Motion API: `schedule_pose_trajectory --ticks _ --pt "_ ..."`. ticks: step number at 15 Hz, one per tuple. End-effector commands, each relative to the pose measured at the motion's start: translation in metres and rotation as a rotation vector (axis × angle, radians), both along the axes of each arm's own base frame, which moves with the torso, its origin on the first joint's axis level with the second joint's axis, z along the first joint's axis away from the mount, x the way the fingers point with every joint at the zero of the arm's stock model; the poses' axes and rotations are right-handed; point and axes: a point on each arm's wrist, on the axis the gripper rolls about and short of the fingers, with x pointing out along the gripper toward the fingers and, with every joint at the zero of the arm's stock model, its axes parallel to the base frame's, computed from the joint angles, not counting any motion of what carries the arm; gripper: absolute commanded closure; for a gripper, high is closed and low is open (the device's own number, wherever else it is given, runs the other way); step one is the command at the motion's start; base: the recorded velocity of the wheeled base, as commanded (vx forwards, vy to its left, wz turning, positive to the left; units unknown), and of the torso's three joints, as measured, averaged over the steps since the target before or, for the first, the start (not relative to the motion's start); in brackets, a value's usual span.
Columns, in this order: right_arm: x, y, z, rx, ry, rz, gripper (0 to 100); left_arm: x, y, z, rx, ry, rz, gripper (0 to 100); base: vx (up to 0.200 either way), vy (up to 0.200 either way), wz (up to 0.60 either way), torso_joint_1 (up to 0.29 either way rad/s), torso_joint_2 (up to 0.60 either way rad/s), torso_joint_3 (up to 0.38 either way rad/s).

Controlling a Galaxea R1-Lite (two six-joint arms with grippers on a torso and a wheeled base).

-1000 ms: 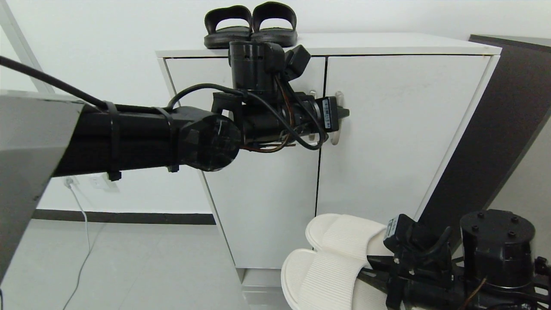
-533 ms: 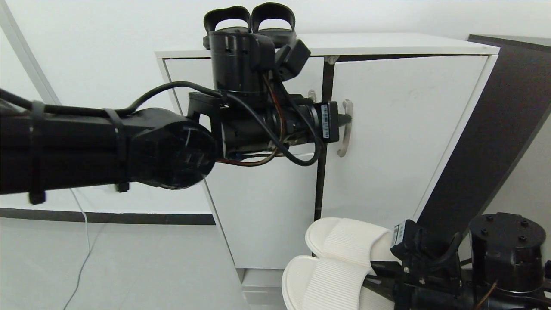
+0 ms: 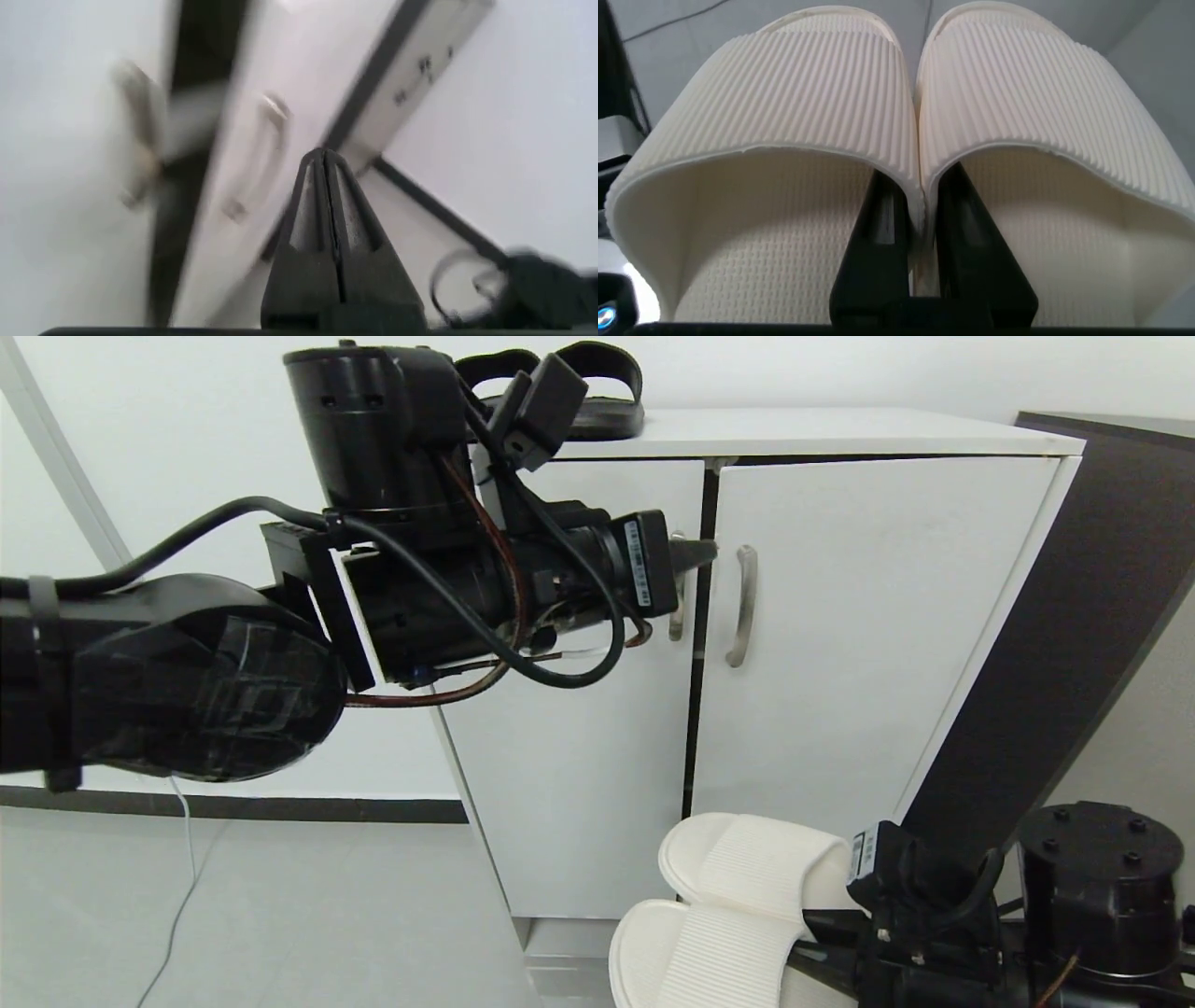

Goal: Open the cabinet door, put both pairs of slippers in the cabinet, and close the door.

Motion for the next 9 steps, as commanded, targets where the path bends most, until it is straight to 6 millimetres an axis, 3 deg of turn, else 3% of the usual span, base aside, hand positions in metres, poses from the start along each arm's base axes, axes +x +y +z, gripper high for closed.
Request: schedule_pose_trajectory --ticks 1,6,9 --pt "-0.007 -0.001 0.001 0.006 -0.006 0.037 100 0.010 0.000 -0.002 -0.024 0.002 0.021 100 0.000 0.000 0.00 0.000 0.00 0.000" --pt "-0.009 0.000 0.002 0.006 -0.005 0.047 100 0.029 -0.005 -0.005 -0.037 0.017 0.036 100 0.000 0.000 0.00 0.000 0.00 0.000" --pt "-0.009 0.000 0.001 0.003 -0.002 0.047 100 0.057 -0.016 -0.012 -0.043 0.012 0.050 100 0.000 0.000 0.00 0.000 0.00 0.000"
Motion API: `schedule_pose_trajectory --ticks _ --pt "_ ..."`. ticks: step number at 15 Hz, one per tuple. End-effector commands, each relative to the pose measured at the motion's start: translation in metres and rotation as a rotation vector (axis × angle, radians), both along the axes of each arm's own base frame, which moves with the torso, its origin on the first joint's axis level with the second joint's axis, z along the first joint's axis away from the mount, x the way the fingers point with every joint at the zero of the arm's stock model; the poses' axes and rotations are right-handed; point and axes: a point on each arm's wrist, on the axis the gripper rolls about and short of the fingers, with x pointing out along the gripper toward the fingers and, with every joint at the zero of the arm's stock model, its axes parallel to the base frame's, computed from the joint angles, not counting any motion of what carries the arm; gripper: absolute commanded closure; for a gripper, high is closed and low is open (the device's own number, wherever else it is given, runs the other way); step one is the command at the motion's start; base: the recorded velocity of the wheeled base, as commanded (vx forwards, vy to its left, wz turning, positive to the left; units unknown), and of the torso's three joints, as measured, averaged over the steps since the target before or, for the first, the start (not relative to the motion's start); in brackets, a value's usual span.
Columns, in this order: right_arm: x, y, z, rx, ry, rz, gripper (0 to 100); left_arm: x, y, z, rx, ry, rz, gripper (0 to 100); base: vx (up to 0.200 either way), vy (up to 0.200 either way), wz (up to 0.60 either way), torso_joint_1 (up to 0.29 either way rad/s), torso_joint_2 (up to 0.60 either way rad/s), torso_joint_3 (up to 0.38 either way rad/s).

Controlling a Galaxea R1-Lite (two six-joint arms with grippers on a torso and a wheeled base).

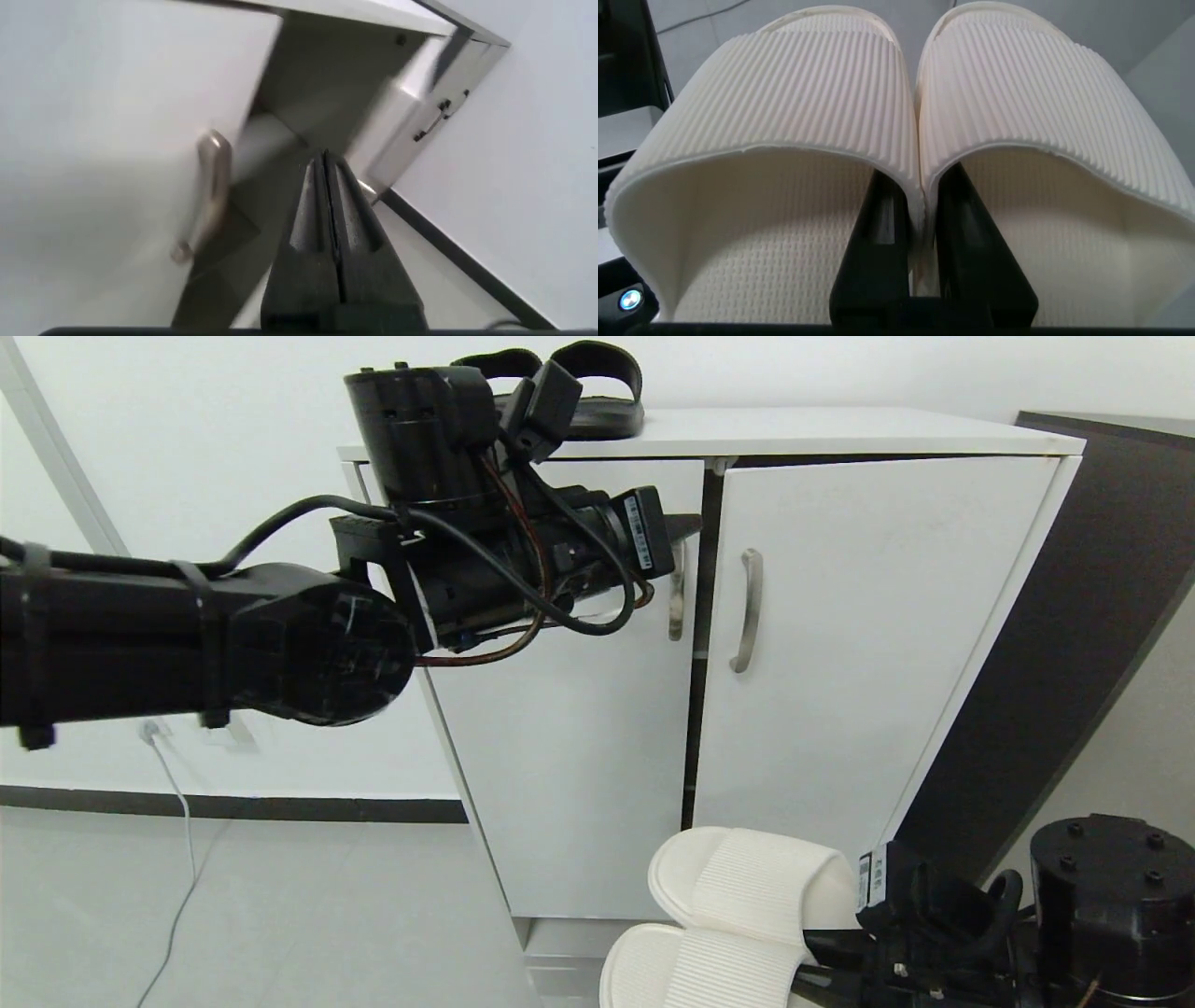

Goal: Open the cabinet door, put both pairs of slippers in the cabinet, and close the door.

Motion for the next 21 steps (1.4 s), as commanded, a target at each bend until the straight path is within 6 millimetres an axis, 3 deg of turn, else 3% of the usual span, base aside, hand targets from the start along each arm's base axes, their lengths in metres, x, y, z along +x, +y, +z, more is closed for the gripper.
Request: schedule_pose_trajectory --ticks 1,6,8,14,17,21 --pt "0.000 0.000 0.000 -0.001 0.000 0.001 100 0.025 -0.013 -0.014 0.005 0.020 0.006 100 0.000 0.000 0.00 0.000 0.00 0.000" --pt "-0.001 0.000 -0.003 -0.015 -0.004 0.006 100 0.032 -0.020 -0.015 0.005 0.038 0.001 100 0.000 0.000 0.00 0.000 0.00 0.000" --pt "-0.001 0.000 -0.003 -0.016 -0.003 0.007 100 0.028 -0.022 -0.014 0.004 0.035 -0.010 100 -0.200 0.000 0.00 0.000 0.00 0.000" --pt "-0.003 0.000 -0.004 -0.020 -0.001 0.016 100 -0.029 -0.026 -0.007 0.001 0.018 -0.109 100 -0.200 0.000 0.00 0.006 0.00 0.002" --pt "-0.005 0.001 -0.004 -0.019 -0.002 0.025 100 -0.037 -0.021 -0.006 0.004 0.019 -0.112 100 -0.200 0.000 0.00 0.001 0.00 0.001" --pt "0.004 0.001 -0.003 -0.013 0.001 -0.010 100 -0.057 0.014 -0.007 0.029 0.021 -0.062 100 0.000 0.000 0.00 0.000 0.00 0.000"
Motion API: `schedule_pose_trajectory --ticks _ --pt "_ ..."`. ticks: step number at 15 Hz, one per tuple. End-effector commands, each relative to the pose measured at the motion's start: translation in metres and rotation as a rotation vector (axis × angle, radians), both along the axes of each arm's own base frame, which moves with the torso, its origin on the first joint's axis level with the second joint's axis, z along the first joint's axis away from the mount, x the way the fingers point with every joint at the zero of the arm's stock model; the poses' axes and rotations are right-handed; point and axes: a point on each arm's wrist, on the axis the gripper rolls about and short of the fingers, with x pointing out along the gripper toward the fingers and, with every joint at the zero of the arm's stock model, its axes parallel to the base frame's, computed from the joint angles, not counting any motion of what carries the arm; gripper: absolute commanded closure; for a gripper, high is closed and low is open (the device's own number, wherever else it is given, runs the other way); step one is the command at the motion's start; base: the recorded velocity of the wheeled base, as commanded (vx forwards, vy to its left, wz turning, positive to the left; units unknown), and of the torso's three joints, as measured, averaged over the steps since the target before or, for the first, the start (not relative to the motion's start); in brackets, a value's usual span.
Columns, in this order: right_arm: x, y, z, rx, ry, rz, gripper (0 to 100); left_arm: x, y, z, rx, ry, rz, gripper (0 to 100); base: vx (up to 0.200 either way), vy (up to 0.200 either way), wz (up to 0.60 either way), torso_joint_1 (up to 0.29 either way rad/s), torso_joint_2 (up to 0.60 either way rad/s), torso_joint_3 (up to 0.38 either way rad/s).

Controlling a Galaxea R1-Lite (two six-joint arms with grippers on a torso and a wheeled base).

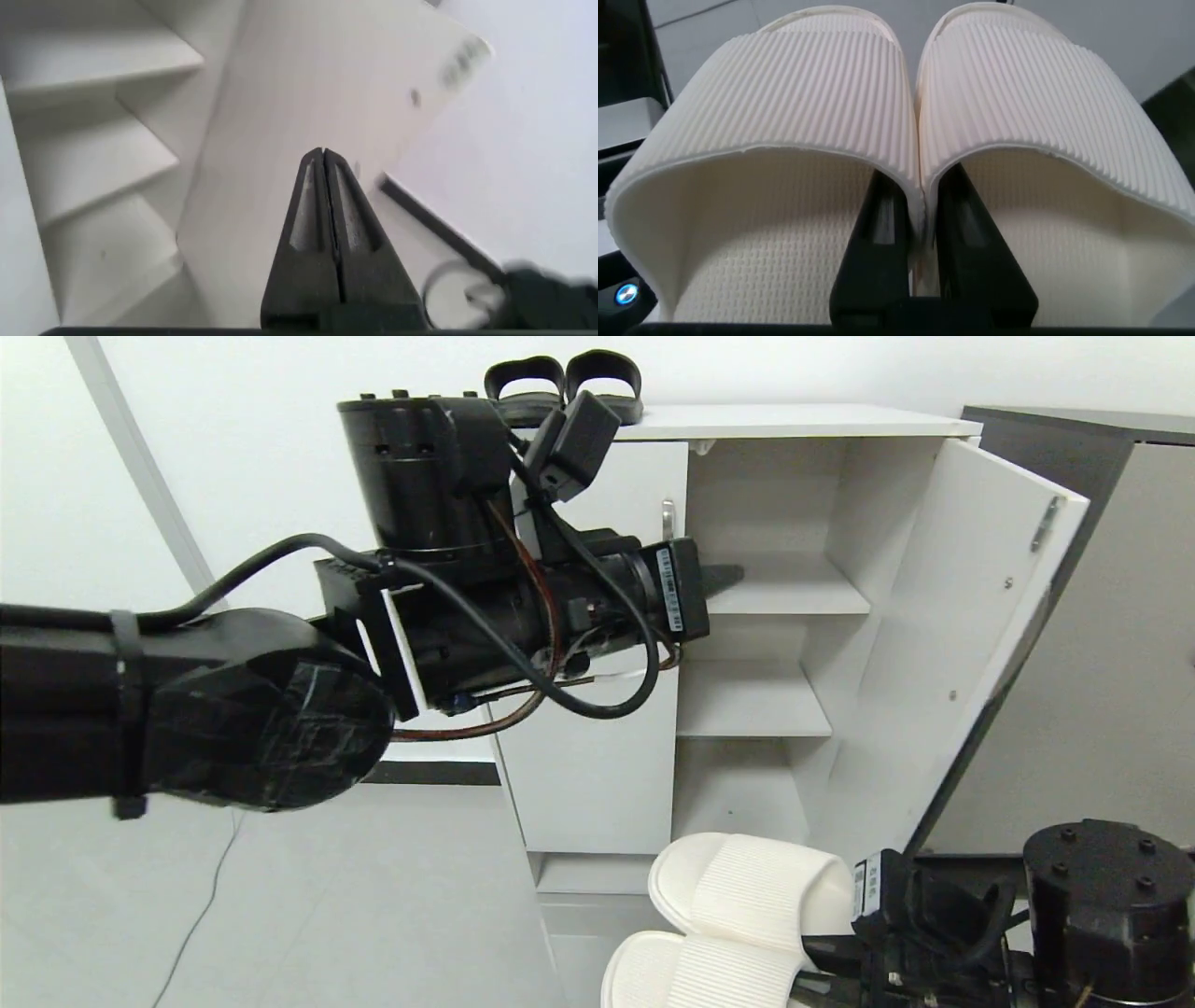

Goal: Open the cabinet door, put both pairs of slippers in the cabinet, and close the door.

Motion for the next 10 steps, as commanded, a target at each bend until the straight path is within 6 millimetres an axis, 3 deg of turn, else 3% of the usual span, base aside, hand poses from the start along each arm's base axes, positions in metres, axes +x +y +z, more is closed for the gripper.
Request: schedule_pose_trajectory --ticks 1,3,4,5,7,10 --pt "0.007 -0.002 0.000 0.002 0.002 -0.028 100 -0.024 0.044 0.005 0.005 -0.010 0.062 100 0.000 0.000 0.00 0.000 0.00 0.000" --pt "0.012 -0.002 0.000 0.002 0.002 -0.043 100 -0.045 0.080 -0.004 0.022 0.008 0.126 100 0.000 0.000 0.00 0.000 0.00 0.000" --pt "0.014 -0.003 0.000 0.003 0.003 -0.055 100 -0.070 0.111 -0.012 0.024 0.013 0.182 100 0.000 0.000 0.00 0.000 0.00 0.000" --pt "0.016 -0.004 0.000 0.003 0.003 -0.061 100 -0.088 0.127 -0.016 0.017 0.007 0.208 100 0.000 0.000 0.00 0.000 0.00 0.000" --pt "0.018 -0.004 -0.001 0.000 0.007 -0.069 100 -0.152 0.166 -0.035 -0.019 -0.037 0.227 100 0.000 0.000 0.00 0.000 0.00 0.000" --pt "0.019 -0.004 -0.001 0.000 0.004 -0.069 100 -0.220 0.201 -0.062 -0.024 -0.054 0.239 100 0.000 0.000 0.00 0.000 0.00 0.000"
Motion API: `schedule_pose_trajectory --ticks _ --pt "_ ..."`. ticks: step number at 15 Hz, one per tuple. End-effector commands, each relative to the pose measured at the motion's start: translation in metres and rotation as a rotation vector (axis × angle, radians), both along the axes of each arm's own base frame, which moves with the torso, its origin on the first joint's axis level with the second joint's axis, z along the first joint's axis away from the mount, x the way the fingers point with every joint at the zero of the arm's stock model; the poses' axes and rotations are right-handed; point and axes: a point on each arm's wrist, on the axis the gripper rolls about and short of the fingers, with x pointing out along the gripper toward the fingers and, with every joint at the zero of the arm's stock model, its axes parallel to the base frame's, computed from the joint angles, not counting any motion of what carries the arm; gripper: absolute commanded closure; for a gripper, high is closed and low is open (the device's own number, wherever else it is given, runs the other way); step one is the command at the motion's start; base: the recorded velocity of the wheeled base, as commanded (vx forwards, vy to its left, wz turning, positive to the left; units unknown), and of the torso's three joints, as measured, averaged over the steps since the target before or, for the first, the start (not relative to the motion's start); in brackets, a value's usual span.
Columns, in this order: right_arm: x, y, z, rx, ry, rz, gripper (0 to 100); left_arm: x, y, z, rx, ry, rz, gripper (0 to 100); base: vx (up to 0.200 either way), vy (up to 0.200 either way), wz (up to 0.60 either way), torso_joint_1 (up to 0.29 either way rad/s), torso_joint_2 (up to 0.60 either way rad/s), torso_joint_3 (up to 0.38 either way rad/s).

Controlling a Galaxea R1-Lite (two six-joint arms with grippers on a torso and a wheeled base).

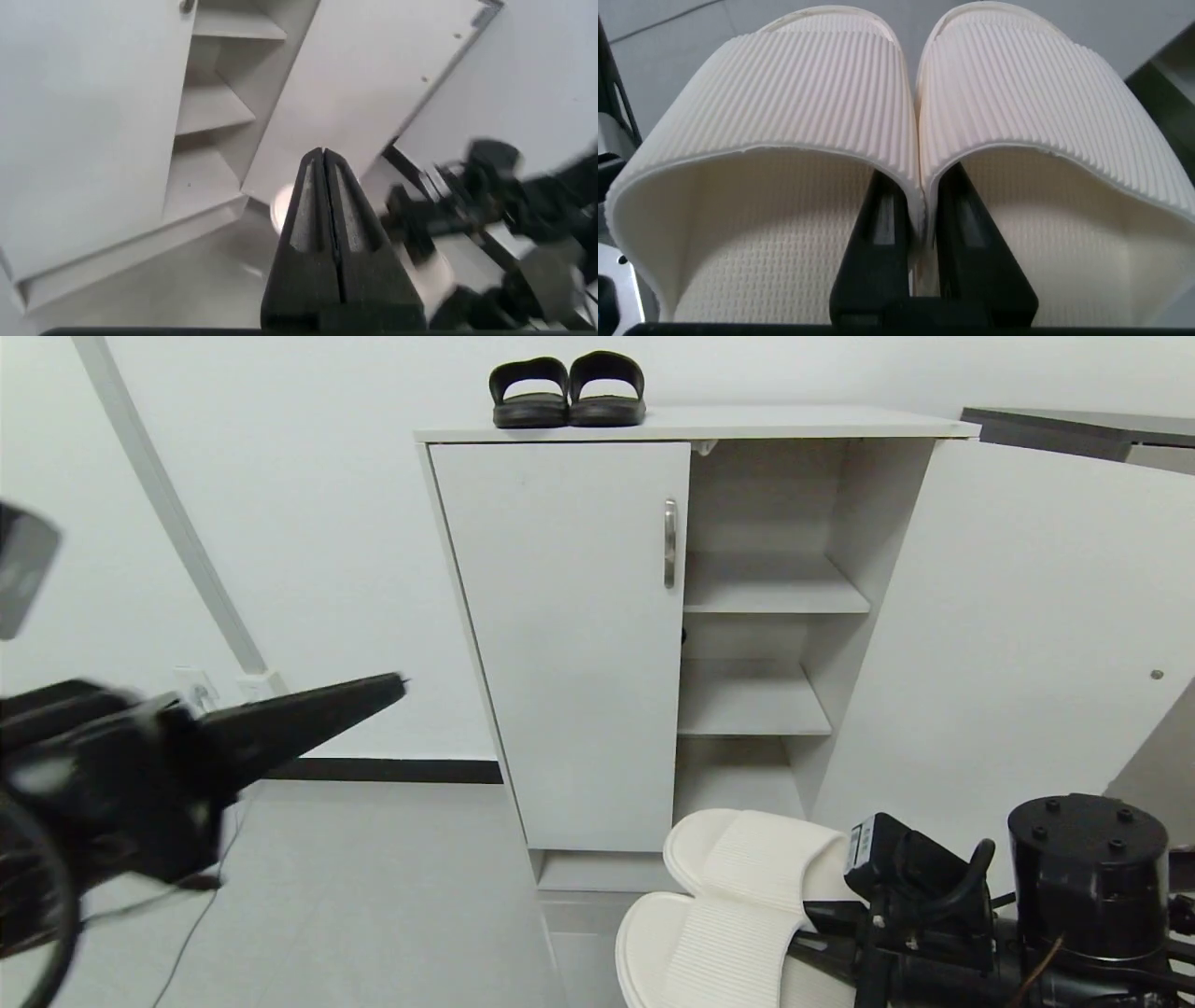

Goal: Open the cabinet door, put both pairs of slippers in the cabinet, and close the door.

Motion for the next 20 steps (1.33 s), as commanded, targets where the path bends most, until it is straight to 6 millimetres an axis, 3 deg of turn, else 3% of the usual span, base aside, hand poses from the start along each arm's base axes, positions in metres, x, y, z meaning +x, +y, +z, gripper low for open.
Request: schedule_pose_trajectory --ticks 1,2,3,6,8,10,14,17,20 --pt "0.001 0.000 -0.001 -0.003 0.004 -0.001 100 -0.090 0.051 -0.033 -0.023 -0.050 0.055 100 0.000 0.000 0.00 0.000 0.00 0.000" --pt "0.001 0.001 -0.002 -0.004 0.006 -0.001 100 -0.093 0.053 -0.034 -0.022 -0.048 0.069 100 0.000 0.000 0.00 0.000 0.00 0.000" --pt "0.004 0.003 -0.003 -0.006 0.008 -0.005 100 -0.108 0.062 -0.044 -0.018 -0.050 0.201 100 0.000 0.000 0.00 0.000 0.00 0.000" --pt "0.009 -0.001 -0.003 0.007 0.006 -0.038 100 -0.123 0.069 -0.085 0.096 -0.054 0.554 100 0.000 0.000 0.00 0.000 0.00 0.000" --pt "0.012 -0.001 0.000 0.032 0.025 -0.100 100 -0.131 0.070 -0.114 0.231 -0.111 0.697 100 0.000 0.000 0.00 0.000 0.00 0.000" --pt "0.018 0.003 0.004 0.061 0.041 -0.173 100 -0.138 0.071 -0.134 0.250 -0.127 0.836 100 0.000 0.000 0.00 0.000 0.00 0.000" --pt "0.026 0.007 -0.007 0.065 0.100 -0.357 100 -0.135 0.070 -0.185 0.290 -0.068 0.837 100 0.000 0.000 0.00 0.000 0.00 0.000" --pt "0.036 0.019 -0.015 0.089 0.098 -0.462 100 -0.135 0.067 -0.185 0.331 -0.099 0.739 100 0.000 0.000 0.00 0.000 0.00 0.000" --pt "0.053 0.045 -0.023 0.141 0.059 -0.599 100 -0.134 0.068 -0.185 0.323 -0.086 0.763 100 0.000 0.000 0.00 0.000 0.00 0.000"
